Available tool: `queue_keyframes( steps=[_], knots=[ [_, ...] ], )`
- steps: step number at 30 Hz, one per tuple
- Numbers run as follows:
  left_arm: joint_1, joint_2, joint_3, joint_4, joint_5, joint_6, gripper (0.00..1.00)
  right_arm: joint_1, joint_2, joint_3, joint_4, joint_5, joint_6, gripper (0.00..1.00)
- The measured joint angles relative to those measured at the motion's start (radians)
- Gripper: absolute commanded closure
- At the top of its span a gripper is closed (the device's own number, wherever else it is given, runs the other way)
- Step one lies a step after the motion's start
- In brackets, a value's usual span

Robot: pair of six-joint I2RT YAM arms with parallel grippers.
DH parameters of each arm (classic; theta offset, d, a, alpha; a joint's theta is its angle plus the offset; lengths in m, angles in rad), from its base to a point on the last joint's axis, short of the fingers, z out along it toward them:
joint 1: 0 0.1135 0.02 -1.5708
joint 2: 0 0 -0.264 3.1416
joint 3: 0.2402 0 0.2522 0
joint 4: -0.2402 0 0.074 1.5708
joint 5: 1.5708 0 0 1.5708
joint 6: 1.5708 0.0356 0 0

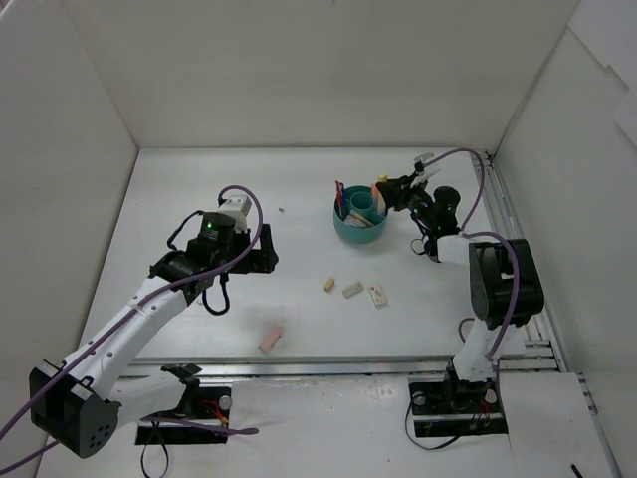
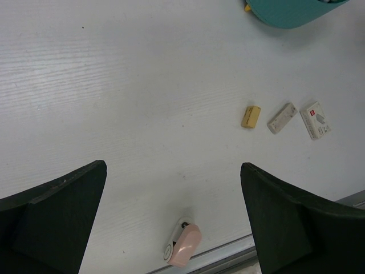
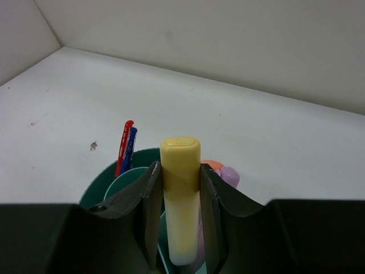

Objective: Sort the stationery into containers
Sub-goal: Place the pen in the storage box, then pick up the stationery from the center of the board.

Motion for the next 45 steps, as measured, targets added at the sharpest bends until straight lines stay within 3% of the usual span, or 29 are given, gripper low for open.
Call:
queue_keyframes(
  steps=[9,14,24,29,39,45],
  knots=[
    [0.000,0.000,0.005,0.000,0.001,0.000,0.00,0.013,0.016,-0.066,0.023,0.047,-0.005,0.83],
    [0.000,0.000,0.006,0.000,0.001,0.000,0.00,0.031,0.018,-0.098,0.025,0.076,-0.005,0.70],
    [0.000,-0.002,0.006,0.000,0.002,0.000,0.00,0.048,-0.024,-0.129,0.026,0.109,-0.008,0.30],
    [0.000,-0.004,0.006,0.000,0.011,0.000,0.00,0.058,-0.113,-0.163,0.027,0.119,-0.008,0.02],
    [0.000,-0.010,0.006,0.000,0.040,0.000,0.00,0.108,-0.358,-0.229,-0.041,0.165,-0.022,0.02],
    [0.000,0.013,0.015,0.002,0.068,0.010,0.00,0.174,-0.570,-0.236,-0.324,0.324,-0.044,0.02]
  ],
)
